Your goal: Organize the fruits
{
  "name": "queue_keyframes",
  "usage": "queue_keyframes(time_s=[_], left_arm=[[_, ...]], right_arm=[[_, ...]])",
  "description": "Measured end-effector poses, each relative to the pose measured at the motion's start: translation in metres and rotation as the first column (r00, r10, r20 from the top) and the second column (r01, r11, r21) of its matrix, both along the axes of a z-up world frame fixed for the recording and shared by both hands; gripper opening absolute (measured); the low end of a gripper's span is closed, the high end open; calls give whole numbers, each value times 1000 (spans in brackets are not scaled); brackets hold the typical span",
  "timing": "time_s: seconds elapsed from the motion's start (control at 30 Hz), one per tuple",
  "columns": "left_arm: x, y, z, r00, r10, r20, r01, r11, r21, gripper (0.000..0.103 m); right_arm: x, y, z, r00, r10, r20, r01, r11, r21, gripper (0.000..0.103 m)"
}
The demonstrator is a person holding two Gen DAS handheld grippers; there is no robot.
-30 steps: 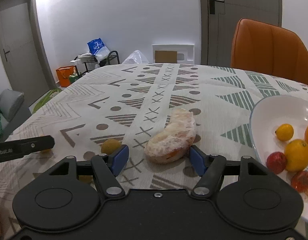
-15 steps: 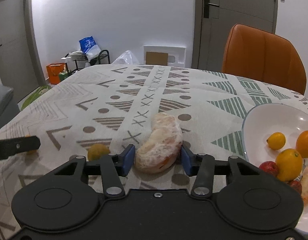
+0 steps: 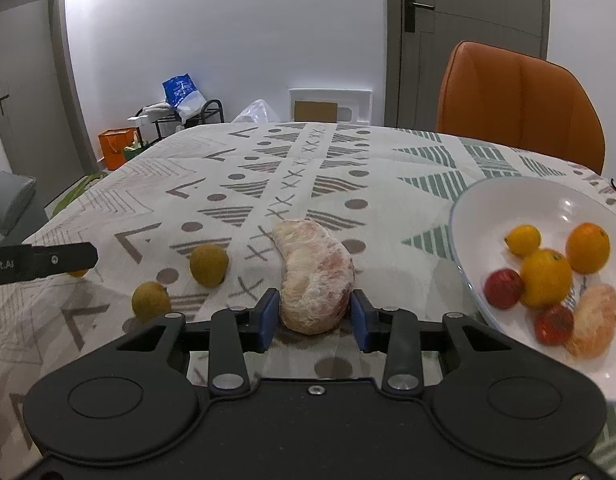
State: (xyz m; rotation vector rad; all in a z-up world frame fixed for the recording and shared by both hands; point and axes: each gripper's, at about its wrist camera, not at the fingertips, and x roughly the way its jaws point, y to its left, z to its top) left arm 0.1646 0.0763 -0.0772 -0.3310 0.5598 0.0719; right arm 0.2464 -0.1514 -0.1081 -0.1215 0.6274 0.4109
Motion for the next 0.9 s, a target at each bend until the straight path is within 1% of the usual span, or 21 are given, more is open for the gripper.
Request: queue_keyframes(time_s=[0.27,0.53,0.87,0.9], left_arm=[[-2,-8,1,1000,-11,3,11,1000,7,22],[1,-2,0,1000,-2,-7,2,1000,2,22],[1,-4,4,1000,-4,1,4,1000,22,22],[1,-6,5,1000,-5,0,5,1000,23,22]], right_arm=[[-20,-16,1,1000,5,-25,-4,1000,6,37],[-14,-9,-1,1000,5,-11,-5,1000,-4,45],[-1,1,-4,1000,-7,14,7,1000,-22,46],[-2,2,-4,1000,-9,20,9,1000,-30,42]])
